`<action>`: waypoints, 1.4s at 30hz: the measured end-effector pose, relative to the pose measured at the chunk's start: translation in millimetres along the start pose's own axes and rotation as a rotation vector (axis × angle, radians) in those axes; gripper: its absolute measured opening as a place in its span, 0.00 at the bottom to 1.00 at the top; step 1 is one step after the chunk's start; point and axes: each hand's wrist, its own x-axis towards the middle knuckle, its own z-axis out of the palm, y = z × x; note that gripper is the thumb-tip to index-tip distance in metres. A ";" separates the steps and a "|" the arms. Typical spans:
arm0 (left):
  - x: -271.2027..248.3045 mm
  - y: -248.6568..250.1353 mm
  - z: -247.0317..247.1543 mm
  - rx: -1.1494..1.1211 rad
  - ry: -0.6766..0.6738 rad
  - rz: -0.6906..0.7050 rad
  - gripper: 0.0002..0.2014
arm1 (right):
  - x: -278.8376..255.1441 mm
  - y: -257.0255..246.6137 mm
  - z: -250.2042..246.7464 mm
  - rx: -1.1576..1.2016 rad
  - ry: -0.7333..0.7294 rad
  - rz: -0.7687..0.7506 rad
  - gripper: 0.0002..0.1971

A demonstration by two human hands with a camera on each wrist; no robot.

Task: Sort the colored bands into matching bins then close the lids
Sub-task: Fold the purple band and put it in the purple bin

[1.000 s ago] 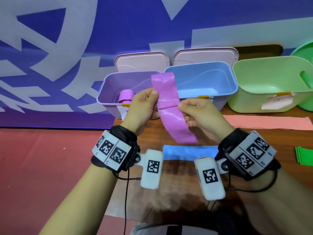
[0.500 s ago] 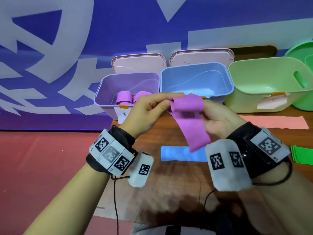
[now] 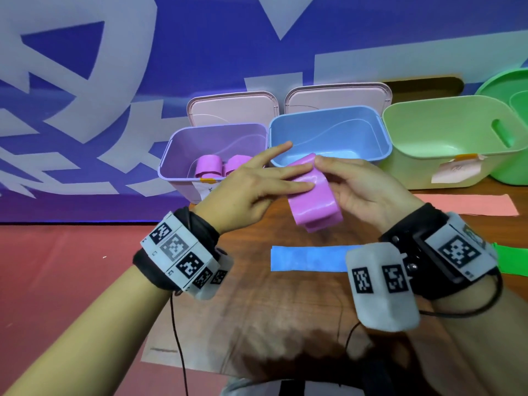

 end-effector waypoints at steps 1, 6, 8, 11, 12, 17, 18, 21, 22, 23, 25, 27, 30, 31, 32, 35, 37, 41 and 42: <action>0.4 2.2 -1.1 -0.019 0.017 -0.011 0.24 | 0.8 0.4 0.1 -0.033 0.011 -0.023 0.06; 4.5 15.4 -3.0 -0.332 0.457 -0.442 0.17 | 5.9 -8.3 7.5 -0.138 0.108 -0.160 0.04; 10.6 20.1 -0.4 -0.575 0.518 -0.638 0.09 | 7.2 -12.1 11.6 -0.141 0.117 -0.216 0.05; 16.7 23.7 6.0 -0.886 0.401 -0.789 0.09 | 8.7 -15.3 17.6 -0.089 0.108 -0.278 0.05; 18.2 26.4 8.2 -0.945 0.341 -0.806 0.07 | 8.9 -16.0 19.4 -0.064 0.108 -0.287 0.06; 18.3 28.6 14.5 -1.030 0.278 -0.842 0.10 | 13.2 -13.8 20.6 -0.006 0.118 -0.275 0.04; 18.1 27.8 15.2 -1.031 0.271 -0.845 0.10 | 13.8 -12.9 20.2 -0.005 0.120 -0.269 0.05; 17.6 26.9 16.5 -1.005 0.274 -0.870 0.10 | 13.8 -10.6 19.7 -0.040 0.098 -0.242 0.07; 17.5 26.1 17.2 -1.014 0.299 -0.882 0.10 | 12.8 -10.4 19.9 -0.085 0.082 -0.219 0.08; 17.7 25.6 17.6 -1.031 0.335 -0.899 0.10 | 11.7 -9.9 19.6 -0.147 0.069 -0.184 0.10; 17.6 22.7 18.7 -1.071 0.425 -0.940 0.11 | 10.1 -6.8 17.0 -0.271 0.061 -0.088 0.13; 17.9 19.6 19.6 -1.099 0.512 -0.985 0.12 | 8.8 -1.3 13.4 -0.377 0.055 -0.008 0.14; 18.8 16.2 21.6 -1.099 0.582 -1.052 0.15 | 7.5 7.7 11.4 -0.408 0.057 -0.001 0.09; 19.2 16.1 22.5 -1.103 0.590 -1.070 0.16 | 8.1 10.1 10.7 -0.399 0.079 -0.023 0.08; 19.8 16.3 23.8 -1.120 0.594 -1.081 0.17 | 8.3 11.5 10.2 -0.395 0.104 -0.049 0.08; 22.1 19.2 26.4 -1.211 0.620 -1.100 0.17 | 7.9 15.4 10.0 -0.463 0.133 -0.123 0.09; 22.3 19.8 27.8 -1.245 0.650 -1.123 0.16 | 7.6 18.3 9.9 -0.562 0.140 -0.162 0.09; 19.0 16.4 32.6 -1.210 0.663 -1.155 0.15 | 11.0 22.3 8.6 -0.775 0.237 -0.337 0.10; 17.9 15.6 34.2 -1.181 0.656 -1.145 0.14 | 10.9 22.1 10.1 -0.798 0.252 -0.379 0.08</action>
